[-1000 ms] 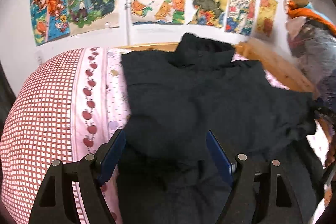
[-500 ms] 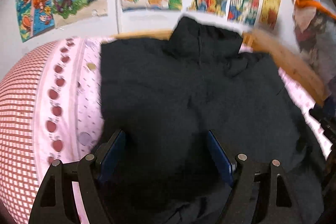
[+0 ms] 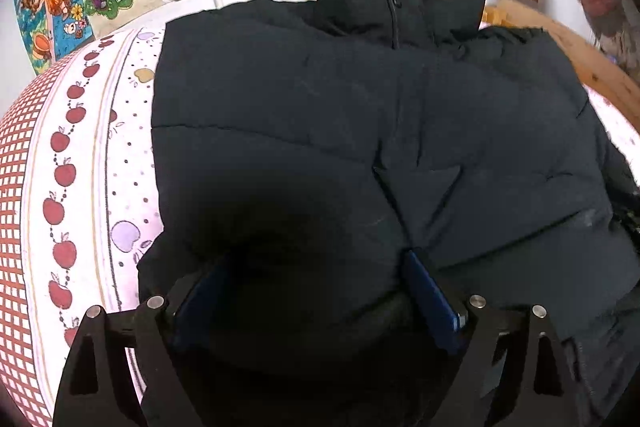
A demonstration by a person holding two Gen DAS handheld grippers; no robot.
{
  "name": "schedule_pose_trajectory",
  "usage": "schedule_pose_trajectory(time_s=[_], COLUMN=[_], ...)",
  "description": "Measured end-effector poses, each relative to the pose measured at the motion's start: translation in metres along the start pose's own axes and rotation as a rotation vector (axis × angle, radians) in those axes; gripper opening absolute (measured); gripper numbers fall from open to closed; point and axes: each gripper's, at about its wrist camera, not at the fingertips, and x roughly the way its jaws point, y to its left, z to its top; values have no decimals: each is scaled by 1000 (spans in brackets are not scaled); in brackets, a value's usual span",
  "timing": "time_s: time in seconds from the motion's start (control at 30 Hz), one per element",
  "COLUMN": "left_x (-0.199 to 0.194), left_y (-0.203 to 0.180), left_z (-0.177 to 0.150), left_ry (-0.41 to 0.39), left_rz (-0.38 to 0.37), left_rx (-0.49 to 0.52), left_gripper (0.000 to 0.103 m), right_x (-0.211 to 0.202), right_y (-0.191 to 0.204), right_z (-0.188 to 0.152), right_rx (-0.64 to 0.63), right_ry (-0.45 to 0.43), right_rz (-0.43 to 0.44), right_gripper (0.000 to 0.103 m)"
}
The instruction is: Fold large clothes
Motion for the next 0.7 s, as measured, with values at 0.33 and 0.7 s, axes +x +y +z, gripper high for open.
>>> schedule_pose_trajectory(time_s=[0.33,0.7], left_x=[12,-25], left_y=[-7,8], left_z=[-5,27], left_ry=[-5,172], left_rz=[21,-80], left_rx=[-4,-120], left_gripper=[94,95], right_x=[17,-12], right_y=[-5,-24], right_z=[-8,16], right_rx=[4,150], right_ry=[-12,74], right_rz=[-10,133], right_gripper=[50,70])
